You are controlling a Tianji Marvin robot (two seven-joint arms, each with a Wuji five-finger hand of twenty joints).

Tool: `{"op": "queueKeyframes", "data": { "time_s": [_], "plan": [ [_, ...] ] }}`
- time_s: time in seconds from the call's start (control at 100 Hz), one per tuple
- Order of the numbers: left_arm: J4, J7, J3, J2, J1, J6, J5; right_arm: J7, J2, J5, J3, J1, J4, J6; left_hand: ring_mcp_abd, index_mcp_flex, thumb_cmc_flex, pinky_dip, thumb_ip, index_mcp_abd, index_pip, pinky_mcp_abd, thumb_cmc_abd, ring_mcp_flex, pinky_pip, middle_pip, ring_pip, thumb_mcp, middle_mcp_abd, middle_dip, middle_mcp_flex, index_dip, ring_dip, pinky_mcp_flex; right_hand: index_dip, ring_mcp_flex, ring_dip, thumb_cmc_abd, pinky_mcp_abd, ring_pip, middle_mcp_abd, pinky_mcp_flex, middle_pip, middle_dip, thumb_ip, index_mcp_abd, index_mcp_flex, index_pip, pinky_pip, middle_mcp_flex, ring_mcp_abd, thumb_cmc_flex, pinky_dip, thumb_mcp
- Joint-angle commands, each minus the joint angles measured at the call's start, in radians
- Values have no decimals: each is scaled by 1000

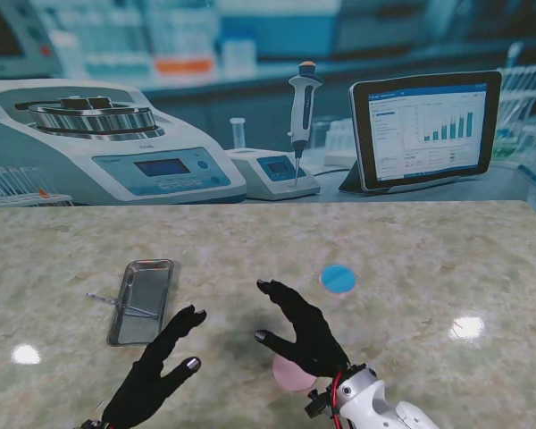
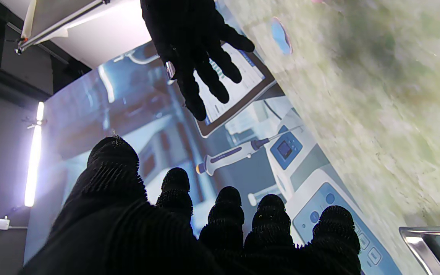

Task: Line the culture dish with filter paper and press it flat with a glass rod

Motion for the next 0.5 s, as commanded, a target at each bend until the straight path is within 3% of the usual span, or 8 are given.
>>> {"op": "queueKeyframes", "data": {
  "time_s": [0.0,0.1,0.32,0.37,0.44,0.49],
  "plan": [
    [-3,-2,2,-2,-8,8,-5,-2,-4,0,-3,-13,5,-6,-4,-21,-9,9,8,-2,-11,-9,37,-25,-33,-9,-1,-20,-19,41,-13,-5,-1,-4,-19,-18,-15,33,-27,-31,-51,-14,-17,-10,24,-40,14,-25,-19,-25,-28,-23,-13,-17],
    [-7,4,3,-4,-22,18,0,-7,-4,1,-5,-18,10,-17,3,-23,0,30,8,13,13,-5,35,-26,-14,9,17,-20,-8,60,-9,7,31,-6,-18,-18,2,35,-15,-11,-29,-13,5,8,26,-31,14,-13,-17,-25,-10,-28,-4,-20],
    [-29,-2,-18,-4,-45,45,12,-15,-5,-1,-8,-25,16,-37,21,-20,10,133,8,28,70,4,29,-26,39,33,46,-19,2,90,1,35,136,-20,-5,-16,9,35,-14,-4,-31,-12,11,22,26,-36,12,-6,-13,-29,-10,-30,5,-21],
    [-33,-2,-28,-4,-53,56,22,-16,-5,-1,-7,-26,16,-39,23,-20,14,172,8,32,96,5,27,-25,53,48,61,-18,6,102,4,49,184,-25,-3,-16,10,35,-13,-3,-31,-11,11,23,26,-35,12,-6,-11,-29,-11,-29,8,-21],
    [-36,0,-43,-5,-65,78,40,-18,-5,0,-6,-27,17,-42,41,-17,18,274,8,45,132,8,24,-10,98,79,83,-19,21,131,10,68,255,-38,0,-16,11,35,-13,-2,-32,-12,11,25,27,-37,12,-5,-10,-28,-11,-29,10,-21],
    [-38,0,-56,-5,-76,94,53,-20,-6,-1,-5,-26,19,-44,45,-15,18,289,7,46,138,8,24,-5,102,82,86,-19,25,134,13,71,264,-38,2,-16,11,34,-14,-2,-32,-11,11,26,27,-37,12,-5,-8,-28,-11,-29,12,-21]
  ]
}}
